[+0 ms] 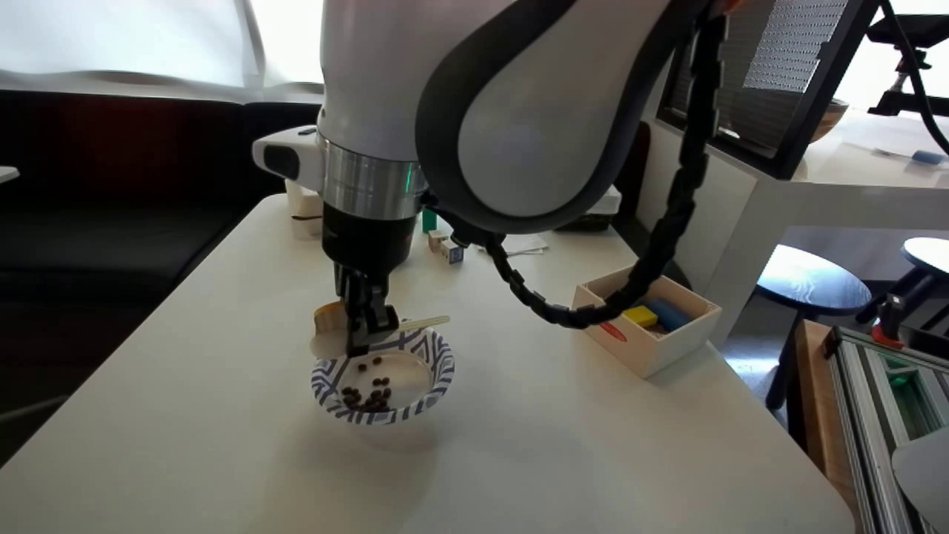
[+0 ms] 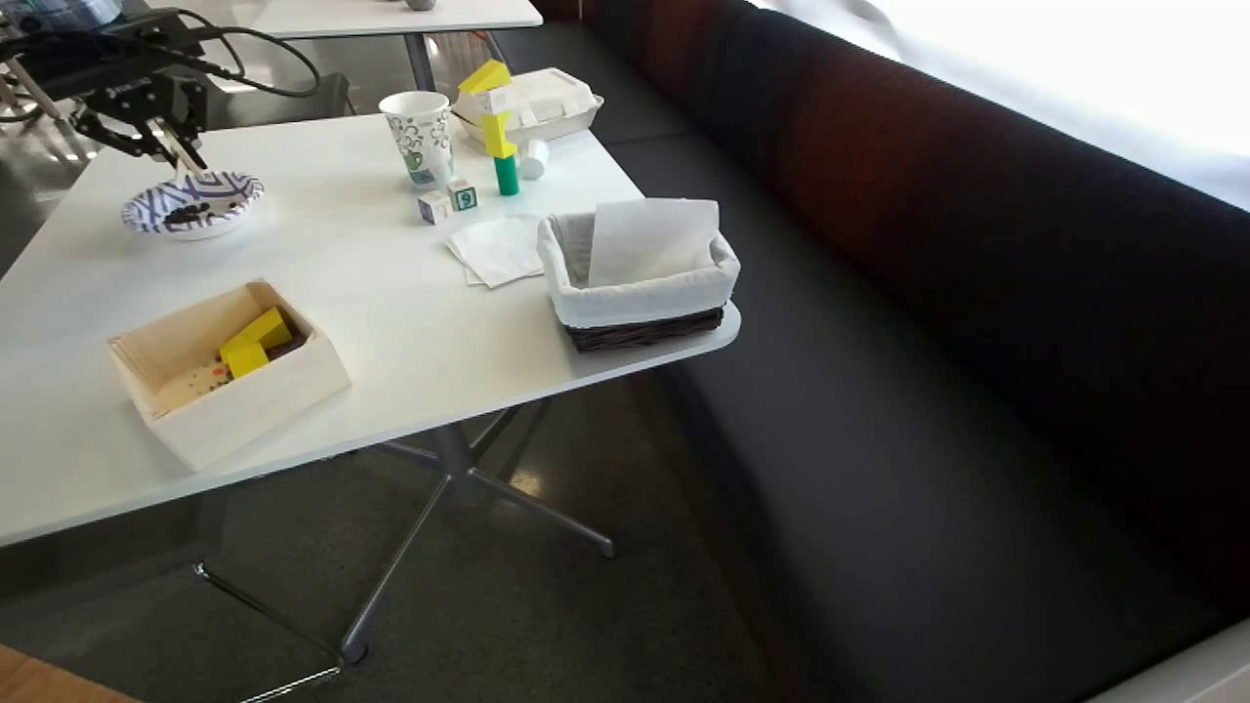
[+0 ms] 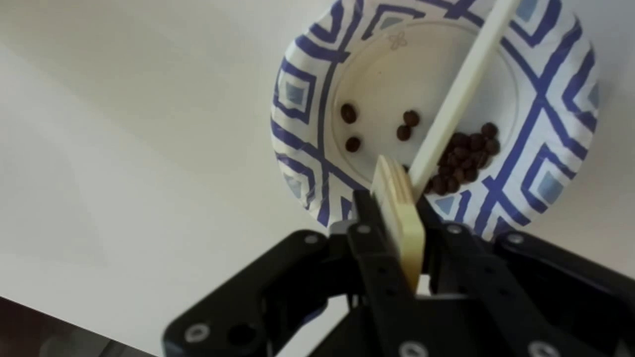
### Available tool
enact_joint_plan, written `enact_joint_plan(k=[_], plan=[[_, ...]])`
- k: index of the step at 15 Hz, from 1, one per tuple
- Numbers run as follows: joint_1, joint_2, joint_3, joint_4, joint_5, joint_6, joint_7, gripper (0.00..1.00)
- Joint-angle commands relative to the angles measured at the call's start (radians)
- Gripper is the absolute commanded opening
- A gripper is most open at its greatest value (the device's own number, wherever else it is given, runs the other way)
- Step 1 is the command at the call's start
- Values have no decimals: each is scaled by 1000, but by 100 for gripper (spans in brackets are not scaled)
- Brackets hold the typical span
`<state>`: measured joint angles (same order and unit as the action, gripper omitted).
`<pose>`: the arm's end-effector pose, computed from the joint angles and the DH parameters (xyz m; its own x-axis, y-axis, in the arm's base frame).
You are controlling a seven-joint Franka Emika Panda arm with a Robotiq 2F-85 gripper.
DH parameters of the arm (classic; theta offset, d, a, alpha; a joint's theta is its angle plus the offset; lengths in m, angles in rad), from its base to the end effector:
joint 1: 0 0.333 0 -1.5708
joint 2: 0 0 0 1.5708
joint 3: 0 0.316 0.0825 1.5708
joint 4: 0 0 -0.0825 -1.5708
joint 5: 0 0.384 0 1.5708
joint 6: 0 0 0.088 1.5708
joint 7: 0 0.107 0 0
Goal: Remove the spoon and sachet from the black and white bowl and put them on the table.
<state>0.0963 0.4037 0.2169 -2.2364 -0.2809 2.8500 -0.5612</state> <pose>0.5326 0.1888 0.2133 0.4291 0.8894 0.1578 0.8771 -0.4520 0.1625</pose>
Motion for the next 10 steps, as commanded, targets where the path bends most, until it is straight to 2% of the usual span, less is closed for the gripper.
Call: enact_joint_plan(k=[1, 5, 10], plan=[[32, -11, -79, 10, -70, 29, 80, 5], [9, -9, -142, 29, -87, 115, 132, 5], [-18, 54, -192, 65, -118, 184, 92, 5]])
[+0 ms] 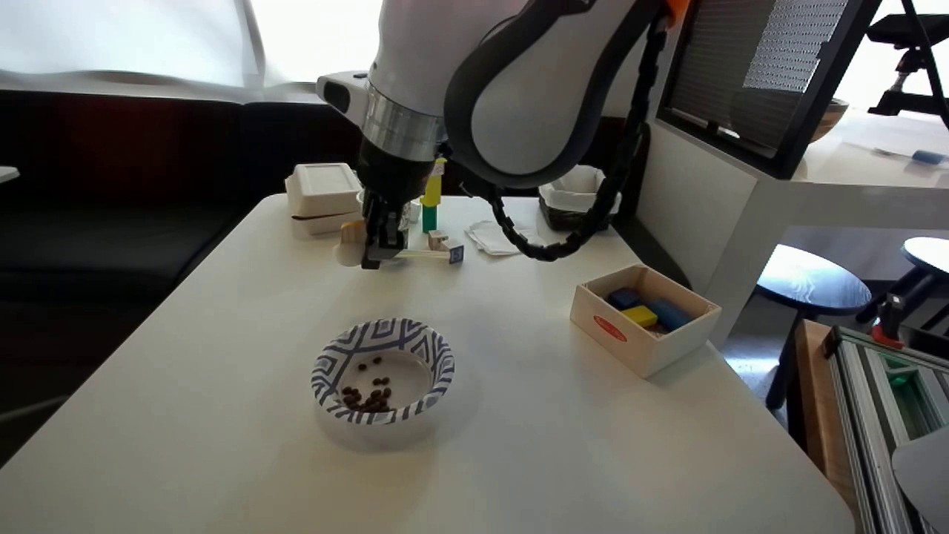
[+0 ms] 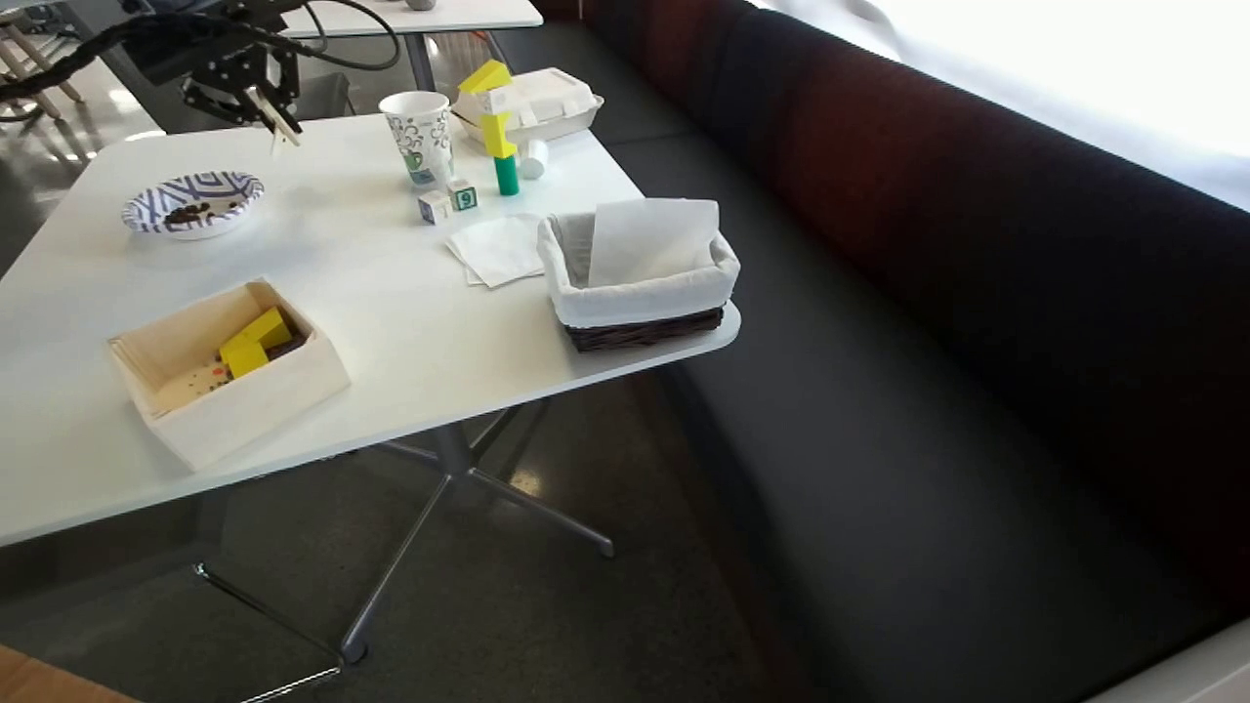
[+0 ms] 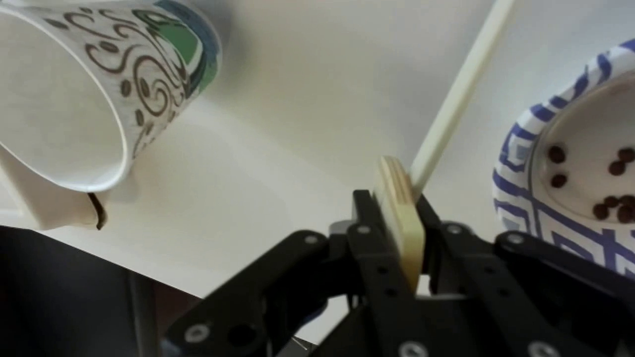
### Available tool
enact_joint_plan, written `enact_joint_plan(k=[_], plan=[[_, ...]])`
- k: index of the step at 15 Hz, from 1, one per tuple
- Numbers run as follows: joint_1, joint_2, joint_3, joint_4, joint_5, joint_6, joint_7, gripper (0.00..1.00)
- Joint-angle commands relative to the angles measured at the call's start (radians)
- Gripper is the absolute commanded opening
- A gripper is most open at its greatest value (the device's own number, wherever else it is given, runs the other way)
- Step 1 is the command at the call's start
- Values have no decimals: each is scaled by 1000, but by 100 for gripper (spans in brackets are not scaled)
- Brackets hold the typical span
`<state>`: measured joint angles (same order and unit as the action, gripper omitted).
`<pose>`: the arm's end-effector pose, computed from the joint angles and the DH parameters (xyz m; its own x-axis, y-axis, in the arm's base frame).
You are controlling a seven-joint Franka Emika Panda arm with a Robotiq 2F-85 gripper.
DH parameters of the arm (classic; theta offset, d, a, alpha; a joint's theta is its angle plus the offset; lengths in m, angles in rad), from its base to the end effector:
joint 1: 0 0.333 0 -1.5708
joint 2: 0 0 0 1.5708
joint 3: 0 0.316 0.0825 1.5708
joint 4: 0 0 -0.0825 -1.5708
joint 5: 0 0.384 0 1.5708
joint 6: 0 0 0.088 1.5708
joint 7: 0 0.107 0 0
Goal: Remove the spoon and sachet from the black and white bowl and put them on the table.
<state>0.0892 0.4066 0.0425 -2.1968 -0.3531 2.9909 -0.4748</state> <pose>0.5784 0.1010 0.2357 0.5425 0.8051 0.2397 0.7453 -0.5930 0.3049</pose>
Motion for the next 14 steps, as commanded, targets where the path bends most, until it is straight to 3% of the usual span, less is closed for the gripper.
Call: enact_joint_plan(k=[1, 9, 10, 11, 14], plan=[[-22, 65, -16, 29, -49, 56, -3, 5], [-7, 158, -99, 83, -105, 70, 13, 6], [-10, 161, -98, 86, -104, 63, 12, 46], [-13, 163, -95, 88, -101, 63, 13, 47], [-27, 142, -65, 75, -82, 44, 13, 68]])
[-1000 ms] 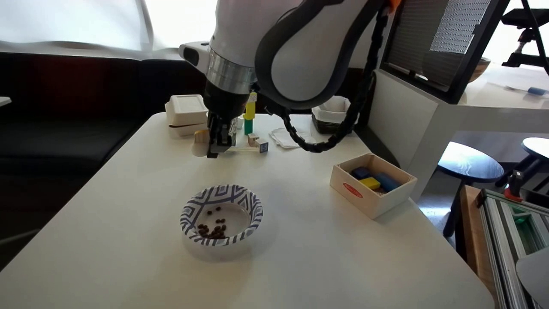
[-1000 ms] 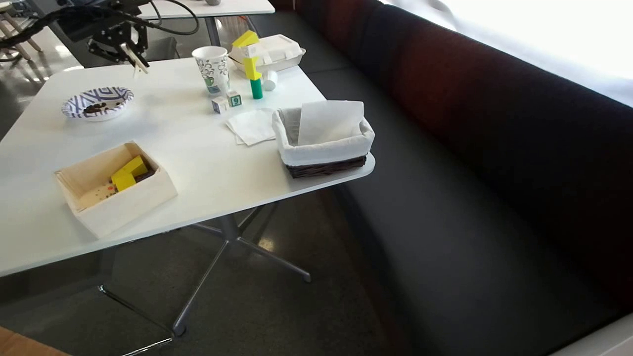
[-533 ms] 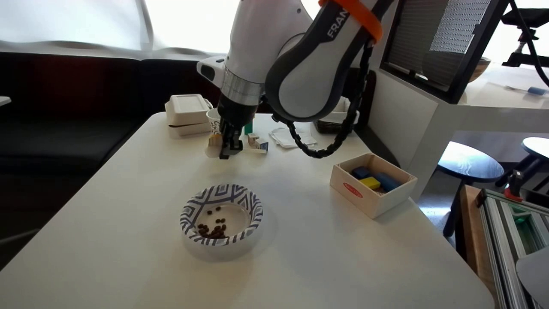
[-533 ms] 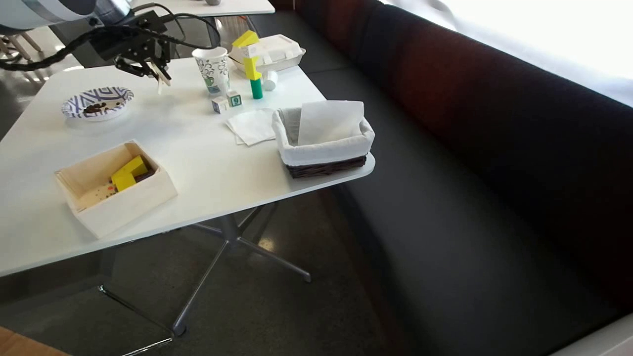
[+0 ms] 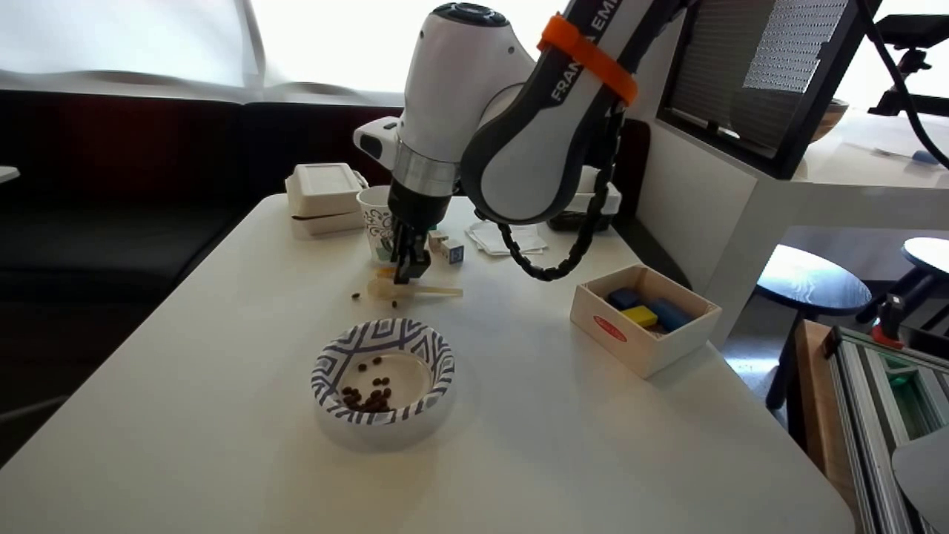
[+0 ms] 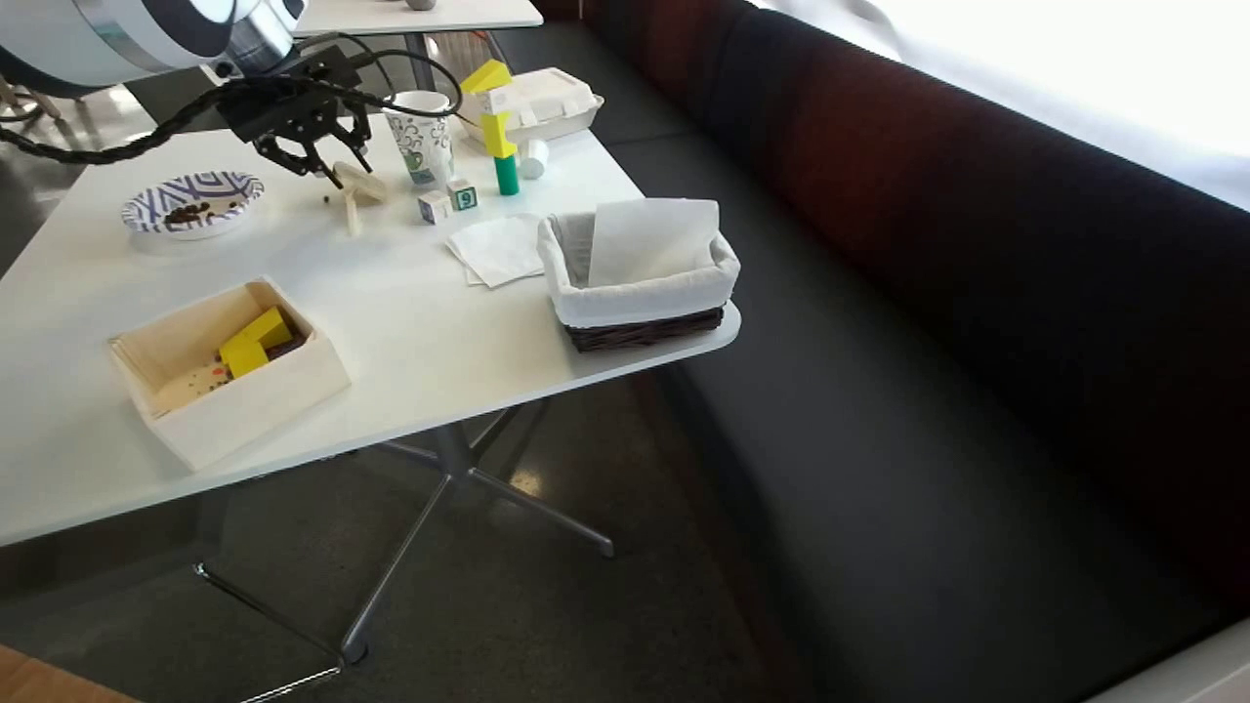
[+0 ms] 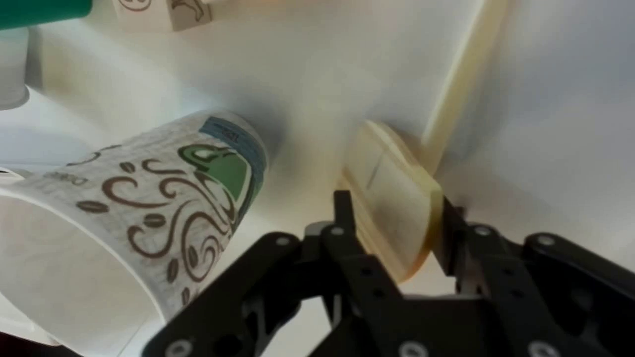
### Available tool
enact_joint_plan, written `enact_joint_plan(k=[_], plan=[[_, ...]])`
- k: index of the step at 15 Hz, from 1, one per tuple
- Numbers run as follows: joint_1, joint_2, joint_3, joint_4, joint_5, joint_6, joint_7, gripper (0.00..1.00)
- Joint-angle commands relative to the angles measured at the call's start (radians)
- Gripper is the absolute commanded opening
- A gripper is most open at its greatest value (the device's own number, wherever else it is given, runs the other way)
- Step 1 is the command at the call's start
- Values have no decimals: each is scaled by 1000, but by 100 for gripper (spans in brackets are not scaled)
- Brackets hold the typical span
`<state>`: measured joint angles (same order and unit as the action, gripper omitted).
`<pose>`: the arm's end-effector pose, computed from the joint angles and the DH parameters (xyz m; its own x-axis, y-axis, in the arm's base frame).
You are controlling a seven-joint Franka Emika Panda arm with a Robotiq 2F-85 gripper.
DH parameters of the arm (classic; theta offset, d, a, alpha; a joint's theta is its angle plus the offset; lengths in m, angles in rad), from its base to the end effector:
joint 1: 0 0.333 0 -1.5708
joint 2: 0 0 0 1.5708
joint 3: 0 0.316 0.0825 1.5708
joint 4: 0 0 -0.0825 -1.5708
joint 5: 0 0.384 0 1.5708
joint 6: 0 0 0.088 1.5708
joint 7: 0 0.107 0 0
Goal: Remove the spoon and sachet from the black and white bowl and put them on the table.
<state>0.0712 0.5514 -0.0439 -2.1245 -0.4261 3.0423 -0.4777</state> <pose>0.5951 0.0485 0.1810 0.5617 0.8077 0.1795 0.7408 -0.5875 0.3256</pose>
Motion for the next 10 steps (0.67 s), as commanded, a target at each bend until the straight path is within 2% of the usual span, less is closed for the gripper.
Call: enact_joint_plan(k=[1, 4, 7, 10], plan=[[-17, -21, 39, -9, 2, -18, 17, 75], [-48, -82, 109, -47, 52, -47, 39, 97], [-83, -135, 173, -73, 99, -42, 49, 100], [-83, -180, 181, -90, 129, -55, 70, 100]])
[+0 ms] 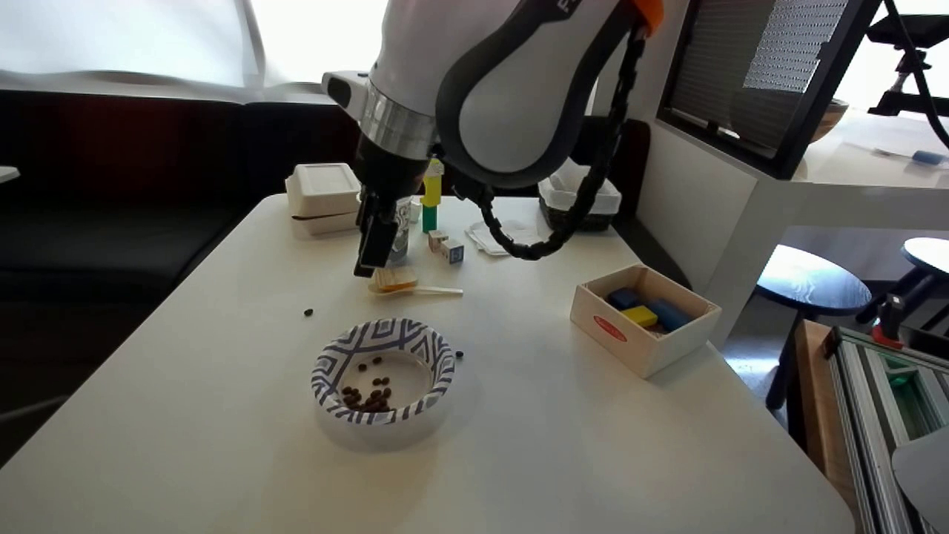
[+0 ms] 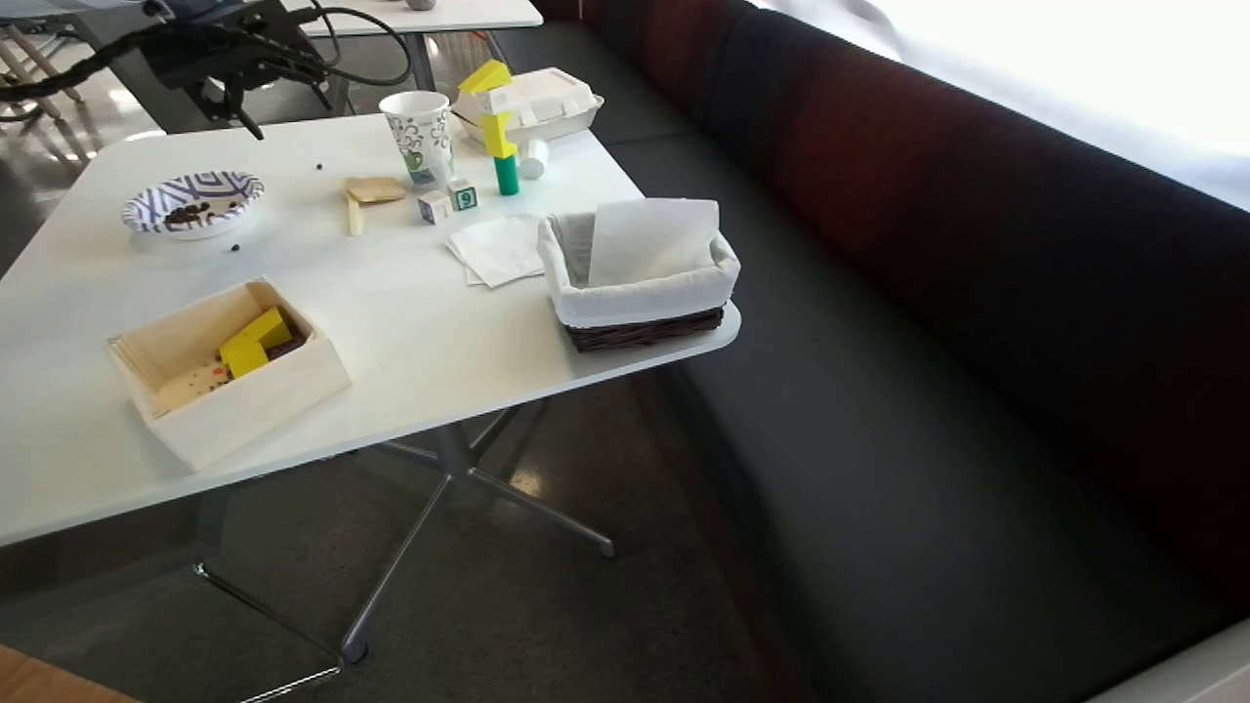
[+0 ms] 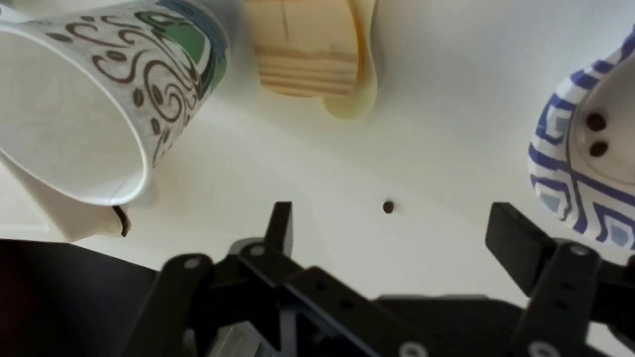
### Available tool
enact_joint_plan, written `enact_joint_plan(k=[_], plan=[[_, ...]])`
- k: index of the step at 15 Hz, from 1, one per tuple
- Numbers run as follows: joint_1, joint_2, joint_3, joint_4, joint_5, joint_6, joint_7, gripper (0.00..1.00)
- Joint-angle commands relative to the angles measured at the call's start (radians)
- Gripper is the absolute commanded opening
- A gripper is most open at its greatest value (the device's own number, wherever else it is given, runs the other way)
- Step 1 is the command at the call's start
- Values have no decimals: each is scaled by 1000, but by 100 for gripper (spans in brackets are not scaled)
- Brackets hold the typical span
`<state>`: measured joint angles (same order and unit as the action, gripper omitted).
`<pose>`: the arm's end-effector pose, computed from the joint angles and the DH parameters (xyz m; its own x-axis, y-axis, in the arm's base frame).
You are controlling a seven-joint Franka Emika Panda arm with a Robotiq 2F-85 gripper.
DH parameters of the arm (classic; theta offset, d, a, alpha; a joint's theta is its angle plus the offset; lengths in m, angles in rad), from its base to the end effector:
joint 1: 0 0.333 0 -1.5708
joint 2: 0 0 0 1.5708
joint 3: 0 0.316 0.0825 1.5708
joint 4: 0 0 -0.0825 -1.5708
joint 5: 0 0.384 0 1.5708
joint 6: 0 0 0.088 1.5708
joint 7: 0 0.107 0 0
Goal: Remove the spoon and sachet from the black and white bowl and put them on the table.
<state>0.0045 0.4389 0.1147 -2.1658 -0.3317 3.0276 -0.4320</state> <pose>0.5905 0.0937 0.2355 0.5910 0.7436 0.3127 0.6918 -0.6666 0.2775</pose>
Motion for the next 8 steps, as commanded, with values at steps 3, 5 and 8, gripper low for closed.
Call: enact_joint_plan(k=[3, 5, 8], plan=[[-17, -94, 26, -54, 72, -65, 45, 100], [-1, -65, 7, -24, 55, -38, 37, 100], [0, -81, 6, -32, 66, -45, 51, 100]])
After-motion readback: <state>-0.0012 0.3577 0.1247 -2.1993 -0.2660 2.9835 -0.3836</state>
